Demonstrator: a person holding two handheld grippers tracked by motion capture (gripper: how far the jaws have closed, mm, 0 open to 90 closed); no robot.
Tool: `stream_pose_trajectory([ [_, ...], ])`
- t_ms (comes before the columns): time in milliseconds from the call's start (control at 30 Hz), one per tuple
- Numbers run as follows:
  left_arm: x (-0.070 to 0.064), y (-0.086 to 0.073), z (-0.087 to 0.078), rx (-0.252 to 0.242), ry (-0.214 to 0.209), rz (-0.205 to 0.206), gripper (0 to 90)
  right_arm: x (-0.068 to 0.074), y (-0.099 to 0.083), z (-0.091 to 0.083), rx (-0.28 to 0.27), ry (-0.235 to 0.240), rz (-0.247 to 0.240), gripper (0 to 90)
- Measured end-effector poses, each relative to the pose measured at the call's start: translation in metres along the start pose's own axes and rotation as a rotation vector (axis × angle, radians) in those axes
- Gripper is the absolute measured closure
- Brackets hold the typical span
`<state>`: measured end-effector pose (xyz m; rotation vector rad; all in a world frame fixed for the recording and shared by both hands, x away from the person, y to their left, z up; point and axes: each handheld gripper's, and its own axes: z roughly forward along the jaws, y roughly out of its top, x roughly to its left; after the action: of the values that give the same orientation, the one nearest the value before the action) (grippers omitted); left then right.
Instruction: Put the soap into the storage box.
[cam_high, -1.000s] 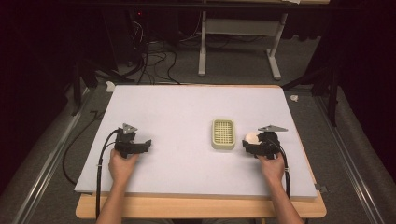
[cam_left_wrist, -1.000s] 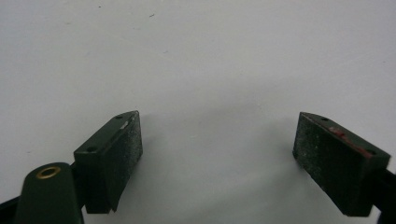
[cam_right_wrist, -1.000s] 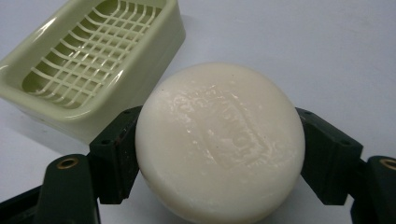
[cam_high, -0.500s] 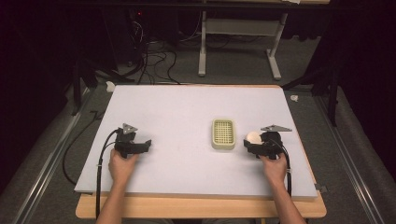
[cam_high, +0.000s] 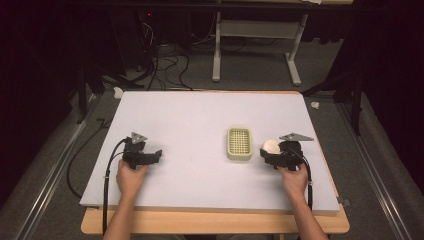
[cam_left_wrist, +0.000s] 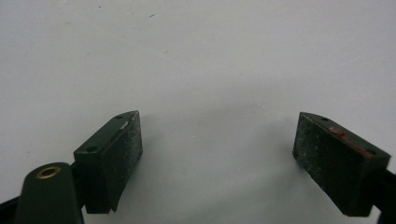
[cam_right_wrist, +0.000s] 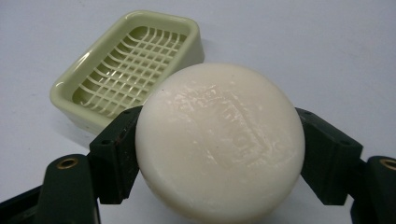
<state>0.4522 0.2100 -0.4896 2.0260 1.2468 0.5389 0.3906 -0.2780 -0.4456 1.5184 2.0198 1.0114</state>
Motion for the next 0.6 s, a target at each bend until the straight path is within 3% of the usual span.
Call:
stream_pose_trajectory([
  [400,0.000,0.000,0.000,0.000,0.000,0.000,16.2,0.011,0.010,-0.004,-0.013,0.029,-0.035,24.7],
  [600,0.000,0.000,0.000,0.000,0.000,0.000,16.2,0.016,0.016,-0.007,-0.022,0.065,-0.020,24.7],
])
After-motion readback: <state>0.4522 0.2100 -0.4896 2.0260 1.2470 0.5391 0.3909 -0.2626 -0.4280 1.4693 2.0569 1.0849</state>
